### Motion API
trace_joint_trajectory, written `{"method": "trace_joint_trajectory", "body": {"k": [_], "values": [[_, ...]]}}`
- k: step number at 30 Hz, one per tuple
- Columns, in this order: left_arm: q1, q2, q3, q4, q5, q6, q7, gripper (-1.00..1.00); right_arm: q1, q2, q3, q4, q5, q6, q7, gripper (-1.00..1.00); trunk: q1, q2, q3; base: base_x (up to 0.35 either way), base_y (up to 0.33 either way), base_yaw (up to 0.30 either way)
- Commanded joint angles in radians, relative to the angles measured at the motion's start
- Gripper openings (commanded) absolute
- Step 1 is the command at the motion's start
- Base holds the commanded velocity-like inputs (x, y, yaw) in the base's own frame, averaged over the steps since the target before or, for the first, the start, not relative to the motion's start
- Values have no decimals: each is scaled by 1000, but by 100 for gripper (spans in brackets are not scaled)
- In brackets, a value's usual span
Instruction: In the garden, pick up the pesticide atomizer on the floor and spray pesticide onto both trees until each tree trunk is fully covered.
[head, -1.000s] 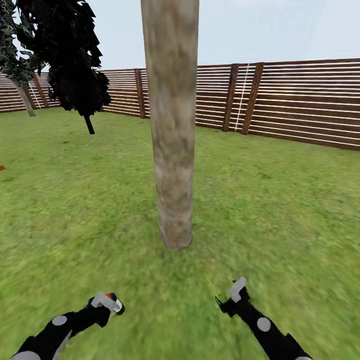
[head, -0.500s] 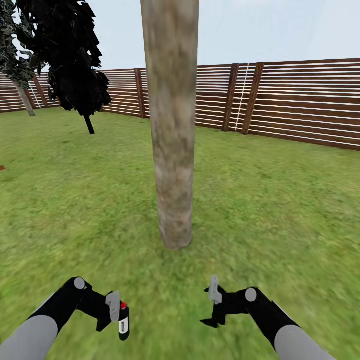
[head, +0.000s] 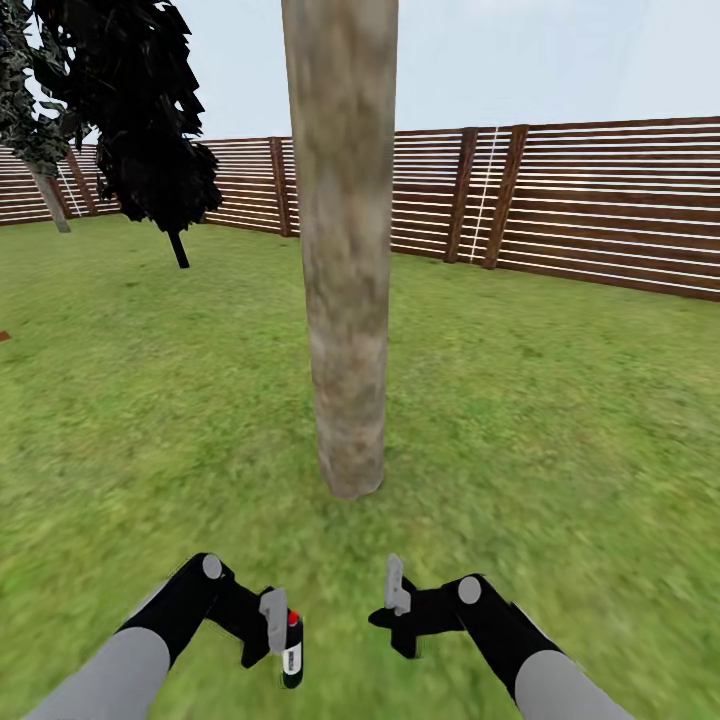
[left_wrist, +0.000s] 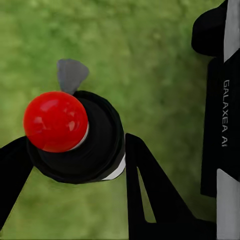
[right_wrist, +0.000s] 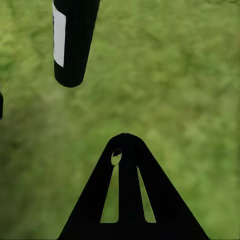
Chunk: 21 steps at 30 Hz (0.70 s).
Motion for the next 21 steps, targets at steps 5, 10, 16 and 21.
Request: {"method": "trace_joint_trajectory", "body": {"k": [5,10,16,21], "values": [[-4,-46,-23,-1,-9,-9,29,-100,0,34,0,-10,9,-6,1,-100,0,0,-1,0,0,0],[-4,-64,-25,-1,-9,-10,46,-100,0,48,1,-17,9,-7,1,-100,0,0,-1,0,0,0],[-4,-81,-26,-1,-9,-10,48,-100,0,52,5,-16,9,-9,1,-100,0,0,-1,0,0,0],[-4,-92,-25,-1,-9,-10,78,-100,0,53,5,-16,9,-9,1,-100,0,0,-1,0,0,0]]}}
